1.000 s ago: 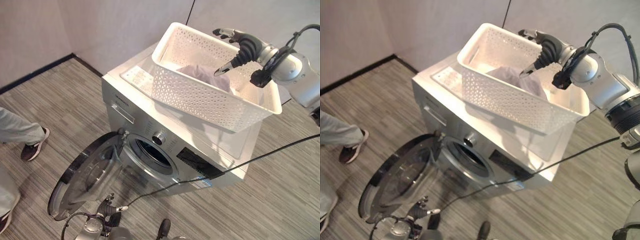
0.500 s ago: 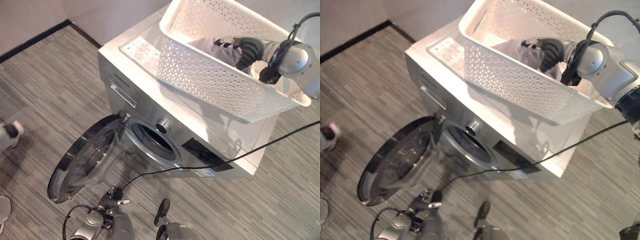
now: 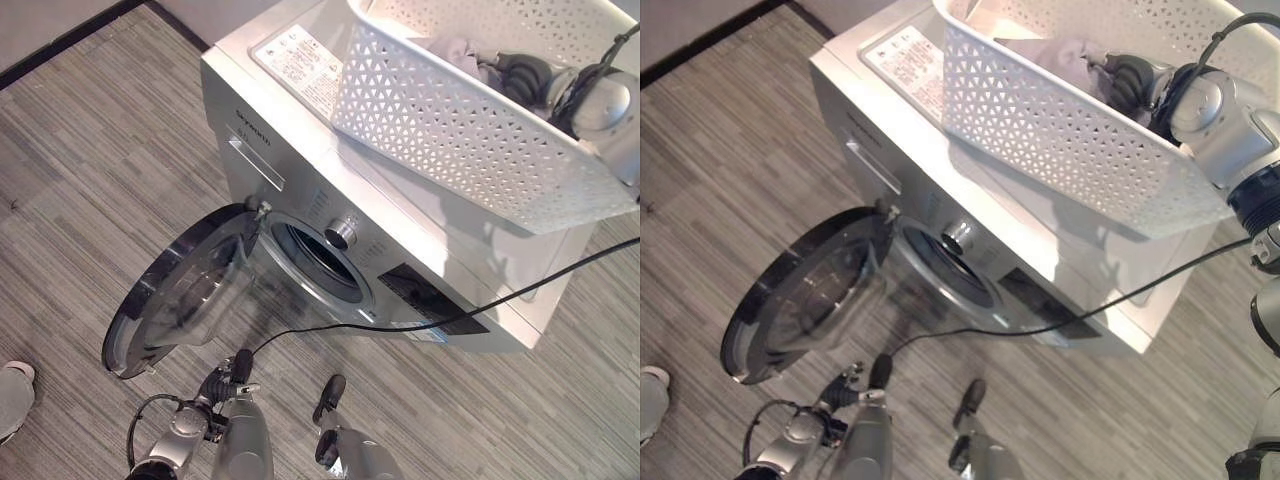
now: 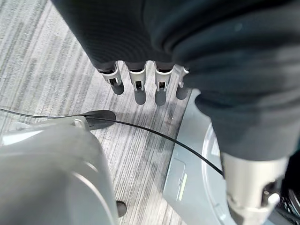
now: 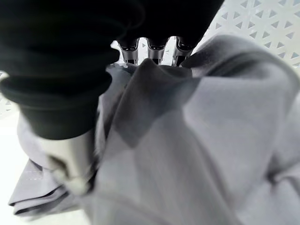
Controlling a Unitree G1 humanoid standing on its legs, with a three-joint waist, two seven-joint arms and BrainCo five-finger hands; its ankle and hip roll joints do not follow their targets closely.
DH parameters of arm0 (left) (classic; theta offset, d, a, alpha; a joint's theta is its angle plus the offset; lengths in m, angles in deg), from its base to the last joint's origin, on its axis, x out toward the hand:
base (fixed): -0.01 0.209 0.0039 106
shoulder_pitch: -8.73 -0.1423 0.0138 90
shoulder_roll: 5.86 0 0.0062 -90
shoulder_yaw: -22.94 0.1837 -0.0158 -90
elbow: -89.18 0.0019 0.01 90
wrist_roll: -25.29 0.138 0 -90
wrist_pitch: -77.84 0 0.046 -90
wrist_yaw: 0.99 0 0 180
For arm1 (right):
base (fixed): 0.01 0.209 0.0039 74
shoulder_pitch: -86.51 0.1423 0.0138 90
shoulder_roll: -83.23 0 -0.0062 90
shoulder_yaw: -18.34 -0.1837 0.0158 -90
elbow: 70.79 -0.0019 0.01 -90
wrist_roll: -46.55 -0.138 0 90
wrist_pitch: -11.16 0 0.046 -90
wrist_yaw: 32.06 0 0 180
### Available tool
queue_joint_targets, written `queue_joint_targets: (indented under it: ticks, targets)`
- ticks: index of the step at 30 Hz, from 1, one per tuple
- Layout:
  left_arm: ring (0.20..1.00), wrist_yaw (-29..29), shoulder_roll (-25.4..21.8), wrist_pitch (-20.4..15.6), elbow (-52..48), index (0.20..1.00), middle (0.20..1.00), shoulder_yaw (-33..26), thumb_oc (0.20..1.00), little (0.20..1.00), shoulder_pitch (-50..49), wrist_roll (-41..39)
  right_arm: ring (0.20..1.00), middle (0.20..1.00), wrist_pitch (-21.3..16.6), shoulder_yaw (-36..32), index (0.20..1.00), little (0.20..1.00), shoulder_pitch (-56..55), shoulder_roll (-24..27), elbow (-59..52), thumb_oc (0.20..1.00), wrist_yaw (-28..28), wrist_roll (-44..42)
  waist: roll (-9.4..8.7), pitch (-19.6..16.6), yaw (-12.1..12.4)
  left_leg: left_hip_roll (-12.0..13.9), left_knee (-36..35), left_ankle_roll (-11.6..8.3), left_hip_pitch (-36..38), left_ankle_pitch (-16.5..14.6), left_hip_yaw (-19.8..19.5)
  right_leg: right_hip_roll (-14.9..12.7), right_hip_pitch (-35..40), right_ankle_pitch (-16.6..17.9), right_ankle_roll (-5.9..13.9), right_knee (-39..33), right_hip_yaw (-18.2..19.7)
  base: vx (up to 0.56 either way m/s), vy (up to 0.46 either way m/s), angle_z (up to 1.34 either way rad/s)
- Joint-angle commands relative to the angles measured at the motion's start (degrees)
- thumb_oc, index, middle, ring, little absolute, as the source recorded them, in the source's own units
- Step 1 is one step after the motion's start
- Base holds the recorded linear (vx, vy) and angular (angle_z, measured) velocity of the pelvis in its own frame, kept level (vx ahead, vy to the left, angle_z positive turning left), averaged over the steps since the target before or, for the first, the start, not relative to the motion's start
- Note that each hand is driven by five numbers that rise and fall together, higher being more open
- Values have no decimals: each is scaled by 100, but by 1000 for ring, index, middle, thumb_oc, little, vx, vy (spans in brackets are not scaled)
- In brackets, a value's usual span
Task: Grab the laundry basket,head to the washer,open it,put in the laundry and shut it.
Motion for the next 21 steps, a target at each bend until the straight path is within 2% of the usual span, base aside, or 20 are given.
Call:
queue_joint_targets:
  ticks: [1,7,8,10,16,21]
  targets:
    - [1000,-57,109,-244,71,1000,1000,243,1000,1000,272,-105,200,200,51,767,200,200,-462,-61,-271,200,-440,-524,102,249,235,102,-723,-95,4,534,-31,-97,740,-668,483,56,120,12,-7,-6]
    - [1000,-109,146,-248,96,1000,1000,279,1000,1000,352,-140,200,200,-72,657,200,200,-179,-27,-254,200,-180,-820,63,182,165,113,-723,-75,50,509,14,-104,745,-654,497,57,133,3,2,-8]
    - [1000,-146,171,-244,120,1000,1000,280,1000,1000,363,-151,200,200,-158,509,200,200,-9,40,-345,200,56,-1004,55,139,127,130,-723,-75,103,487,34,-101,767,-659,498,58,151,0,0,0]
    - [1000,-161,185,-240,149,1000,1000,269,1000,1000,363,-160,200,200,-200,435,200,200,69,104,-412,200,168,-1107,55,97,90,125,-723,-73,95,490,23,-105,760,-659,500,58,145,0,0,0]
    - [1000,-179,233,-258,295,1000,1000,187,1000,1000,328,-173,200,200,-507,-386,200,200,212,738,-577,200,831,-1763,63,-174,-116,105,-723,-72,236,407,20,-122,883,-726,492,106,97,3,-1,1]
    - [1000,-188,235,-249,515,1000,1000,117,1000,1000,335,-150,200,200,-716,-1237,200,200,219,874,-340,200,1371,-2036,73,-383,-230,99,-723,-39,417,311,41,-131,1022,-781,491,151,119,14,-4,0]
